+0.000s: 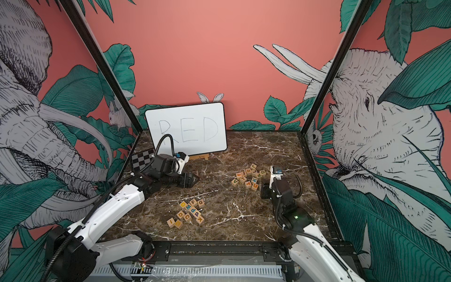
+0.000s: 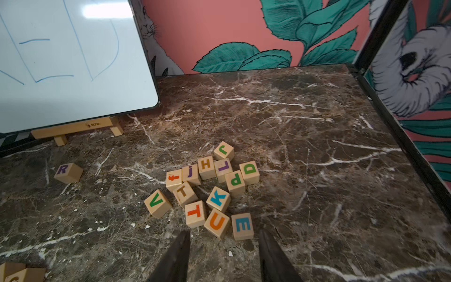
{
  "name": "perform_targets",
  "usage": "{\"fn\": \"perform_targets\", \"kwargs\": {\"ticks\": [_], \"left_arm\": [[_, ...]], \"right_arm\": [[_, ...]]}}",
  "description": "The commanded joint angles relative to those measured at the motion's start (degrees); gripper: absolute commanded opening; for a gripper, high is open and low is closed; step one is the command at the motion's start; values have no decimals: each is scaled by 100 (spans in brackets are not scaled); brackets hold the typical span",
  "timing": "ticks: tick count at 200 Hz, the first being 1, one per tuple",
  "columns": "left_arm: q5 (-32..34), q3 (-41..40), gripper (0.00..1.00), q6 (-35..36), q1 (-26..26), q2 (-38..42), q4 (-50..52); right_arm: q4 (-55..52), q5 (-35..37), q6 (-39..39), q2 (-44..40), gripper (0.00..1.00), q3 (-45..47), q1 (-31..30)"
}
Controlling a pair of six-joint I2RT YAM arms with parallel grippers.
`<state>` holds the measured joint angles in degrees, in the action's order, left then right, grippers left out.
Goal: Assemble the uppercase word "red" with letter blocks
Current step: Pick up the letter block from the center of the board.
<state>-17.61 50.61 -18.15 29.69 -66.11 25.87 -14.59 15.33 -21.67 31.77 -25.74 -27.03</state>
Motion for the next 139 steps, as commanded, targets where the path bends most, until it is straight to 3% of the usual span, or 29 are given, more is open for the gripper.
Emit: {"fn": "perform_targets", "kwargs": {"ticks": [1,29,55,80,108,139], "left_arm": [[-173,103,77,180,204,-4,8],[-333,78,74,186,267,-61,-17],[157,347,73,294,265,-248,573],[173,566,73,415,266,-530,1016],[625,801,70,512,259,-863,1489],[579,919,67,557,273,-1087,1707]], "right_arm": [[61,476,-347,-395,47,430,33],[-172,500,-414,-167,49,250,51],[-301,350,-567,486,50,21,56],[-310,351,-593,986,51,-109,55],[-342,490,-645,1254,53,-130,57],[-351,547,-665,1349,53,-145,57]]}}
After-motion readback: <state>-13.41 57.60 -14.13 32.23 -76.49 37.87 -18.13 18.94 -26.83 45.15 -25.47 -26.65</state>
